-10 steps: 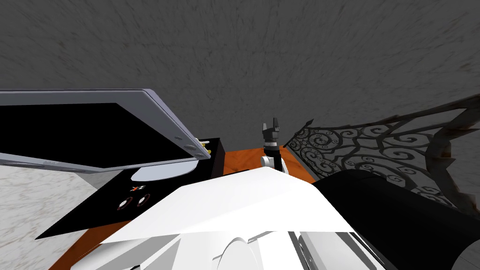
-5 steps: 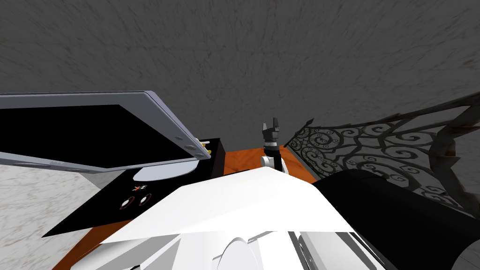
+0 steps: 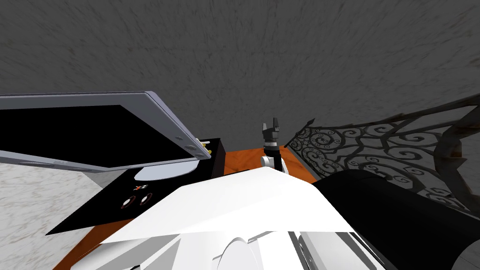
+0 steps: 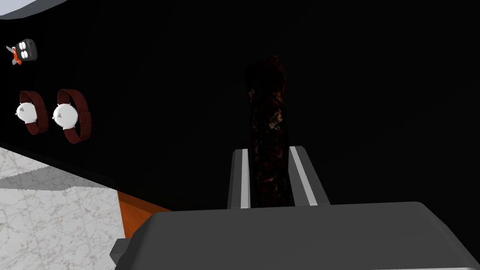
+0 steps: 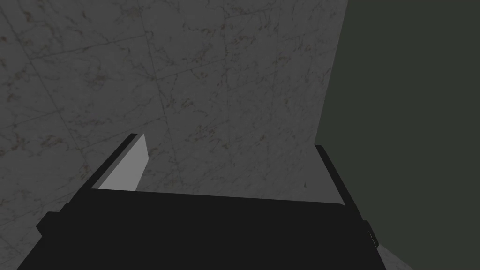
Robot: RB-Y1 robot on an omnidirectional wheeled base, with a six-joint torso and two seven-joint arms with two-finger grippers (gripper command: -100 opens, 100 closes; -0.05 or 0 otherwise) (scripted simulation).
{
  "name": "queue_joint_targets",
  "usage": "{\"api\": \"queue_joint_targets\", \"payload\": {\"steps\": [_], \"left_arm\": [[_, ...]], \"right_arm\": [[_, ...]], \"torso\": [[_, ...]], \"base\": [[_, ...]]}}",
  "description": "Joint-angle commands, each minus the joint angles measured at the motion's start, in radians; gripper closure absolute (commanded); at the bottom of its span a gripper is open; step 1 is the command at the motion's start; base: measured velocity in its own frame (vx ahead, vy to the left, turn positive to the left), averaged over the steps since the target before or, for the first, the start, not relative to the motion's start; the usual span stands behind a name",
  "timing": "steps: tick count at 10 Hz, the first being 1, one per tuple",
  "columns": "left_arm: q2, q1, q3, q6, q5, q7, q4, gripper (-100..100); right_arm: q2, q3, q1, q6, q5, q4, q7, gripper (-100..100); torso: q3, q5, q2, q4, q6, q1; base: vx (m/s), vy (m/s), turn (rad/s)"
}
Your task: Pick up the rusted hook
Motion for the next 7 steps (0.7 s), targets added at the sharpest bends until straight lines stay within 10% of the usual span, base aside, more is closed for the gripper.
{"api": "queue_joint_targets", "payload": {"steps": [1,7], "left_arm": [[0.0,-0.002,-0.003,0.0,0.003,0.0,0.004,100],[0.0,-0.002,-0.003,0.0,0.003,0.0,0.004,100]], "right_arm": [[0.0,0.0,0.0,0.0,0.0,0.0,0.0,0],[0.0,0.0,0.0,0.0,0.0,0.0,0.0,0]], "torso": [[0.0,0.0,0.0,0.0,0.0,0.0],[0.0,0.001,0.0,0.0,0.0,0.001]], "base": [[0.006,-0.005,0.018],[-0.002,0.002,-0.006]]}}
